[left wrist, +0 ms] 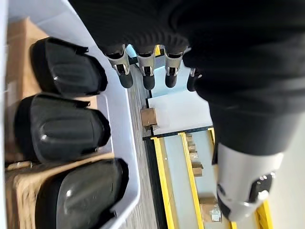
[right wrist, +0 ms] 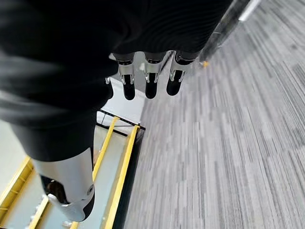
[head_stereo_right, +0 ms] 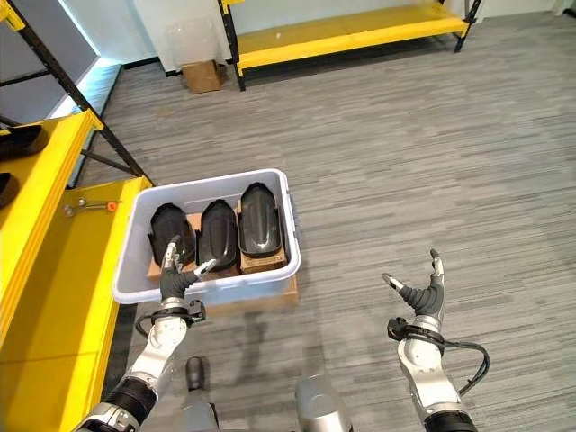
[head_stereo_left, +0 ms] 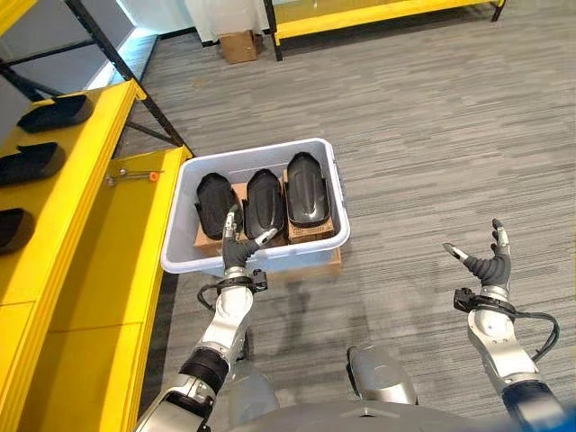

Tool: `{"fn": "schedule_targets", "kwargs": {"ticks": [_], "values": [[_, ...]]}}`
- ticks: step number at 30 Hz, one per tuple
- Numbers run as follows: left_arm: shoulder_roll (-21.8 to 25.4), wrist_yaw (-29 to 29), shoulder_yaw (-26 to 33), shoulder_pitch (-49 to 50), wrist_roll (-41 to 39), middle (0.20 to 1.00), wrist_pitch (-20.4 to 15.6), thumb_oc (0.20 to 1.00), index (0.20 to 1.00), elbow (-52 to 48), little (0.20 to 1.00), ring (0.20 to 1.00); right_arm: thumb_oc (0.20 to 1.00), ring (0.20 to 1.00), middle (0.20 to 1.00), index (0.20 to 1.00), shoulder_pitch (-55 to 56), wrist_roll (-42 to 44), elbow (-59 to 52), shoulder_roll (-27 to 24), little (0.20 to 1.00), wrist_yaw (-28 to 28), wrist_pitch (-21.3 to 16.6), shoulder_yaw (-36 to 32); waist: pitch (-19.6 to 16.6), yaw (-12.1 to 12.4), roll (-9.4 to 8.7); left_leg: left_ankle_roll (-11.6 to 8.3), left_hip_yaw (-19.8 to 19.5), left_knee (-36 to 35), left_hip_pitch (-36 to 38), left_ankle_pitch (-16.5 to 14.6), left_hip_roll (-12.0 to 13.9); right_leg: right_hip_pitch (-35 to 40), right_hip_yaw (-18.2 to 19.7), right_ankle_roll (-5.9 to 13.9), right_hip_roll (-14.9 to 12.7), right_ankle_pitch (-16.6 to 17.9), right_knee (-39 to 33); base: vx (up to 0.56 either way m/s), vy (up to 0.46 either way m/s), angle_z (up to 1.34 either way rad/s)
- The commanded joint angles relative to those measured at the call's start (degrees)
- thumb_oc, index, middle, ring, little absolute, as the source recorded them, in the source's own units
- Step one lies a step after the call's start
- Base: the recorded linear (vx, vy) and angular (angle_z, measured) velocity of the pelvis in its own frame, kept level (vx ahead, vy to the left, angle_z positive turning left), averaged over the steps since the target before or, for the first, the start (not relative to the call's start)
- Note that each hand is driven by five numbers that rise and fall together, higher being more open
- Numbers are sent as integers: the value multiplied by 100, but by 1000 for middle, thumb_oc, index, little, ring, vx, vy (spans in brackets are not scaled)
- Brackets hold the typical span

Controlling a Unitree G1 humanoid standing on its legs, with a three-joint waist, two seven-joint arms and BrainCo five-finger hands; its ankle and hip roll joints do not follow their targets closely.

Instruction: Move parts from the plastic box to the shelf.

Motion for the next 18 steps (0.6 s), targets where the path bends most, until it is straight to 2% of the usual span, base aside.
{"fn": "schedule_targets", "kwargs": {"ticks": [1,3,5,8,10,11,12,14,15,16,17,18], "values": [[99,207,221,234,318,1000,-362,1000,1000,-353,1000,1000,1000,1000,1000,1000,-144,-12,-269,-173,1000,95,-310,136,-85,-98,126,-30,640,-88,432,576,18,229,-480,254,-221,156,-558,184,461,-45],[64,157,154,221,273,1000,-344,1000,1000,-265,1000,1000,1000,1000,1000,1000,-81,-37,-270,-212,1000,82,-287,23,-84,-215,232,-87,980,79,482,564,5,147,-575,309,-350,197,-546,203,496,-37],[41,127,94,236,233,1000,-360,1000,1000,-175,1000,1000,1000,1000,1000,1000,-13,152,-209,-235,1000,51,-266,-102,-116,-296,301,-90,1273,186,607,477,-103,133,-636,422,-503,399,-742,223,456,-5],[119,0,61,314,303,1000,-329,1000,1000,-215,1000,1000,1000,1000,1000,1000,35,207,-157,-169,1000,-15,-234,-194,-199,-276,282,-42,1487,250,772,289,-292,134,-721,584,-703,697,-1055,217,329,7],[264,113,90,468,498,1000,-196,1000,1000,-354,1000,1000,1000,1000,1000,1000,9,171,-202,-23,1000,69,-100,-187,-310,-78,87,161,1781,336,932,-29,-588,119,-1161,762,-988,1077,-1474,260,348,-2],[284,292,221,520,666,1000,-144,1000,1000,-370,1000,1000,1000,1000,1000,1000,-125,142,-198,56,1000,149,-4,-40,-306,146,-80,258,2121,401,1052,-172,-685,160,-1767,830,-1136,1254,-1690,150,216,-6],[284,316,243,526,696,1000,-136,1000,1000,-375,1000,1000,1000,1000,1000,1000,-147,140,-200,63,1000,161,5,-20,-317,183,-102,270,2179,407,1056,-178,-690,150,-1850,833,-1148,1298,-1731,94,148,-29],[292,501,385,609,685,1000,-72,1000,1000,-461,1000,1000,1000,1000,1000,1000,-287,127,-207,99,1000,280,35,108,-280,394,-242,344,2538,503,1150,-294,-713,191,-2440,876,-1217,1417,-1828,53,58,-72],[311,570,468,671,688,1000,-55,1000,1000,-528,1000,1000,1000,1000,1000,1000,-371,117,-209,119,1000,369,56,173,-264,511,-289,351,2705,557,1239,-453,-704,234,-2792,947,-1241,1403,-1842,63,49,-115],[322,555,501,695,706,1000,-61,1000,1000,-558,1000,1000,1000,1000,1000,1000,-404,109,-209,129,1000,374,61,197,-242,555,-310,365,2778,583,1262,-482,-697,243,-2886,957,-1248,1424,-1849,31,11,-136],[367,588,580,787,765,1000,-83,1000,1000,-660,1000,1000,1000,1000,1000,1000,-540,120,-191,165,1000,428,42,338,-191,719,-366,413,3025,632,1297,-522,-657,202,-3307,1020,-1328,1552,-1856,-4,-57,-112],[425,391,465,692,931,1000,-5,1000,1000,-751,1000,1000,1000,1000,1000,1000,-609,235,-183,151,1000,260,83,452,-225,638,-405,524,2758,590,1212,-584,-769,110,-2576,998,-1125,1605,-2029,5,-76,-74]]}}
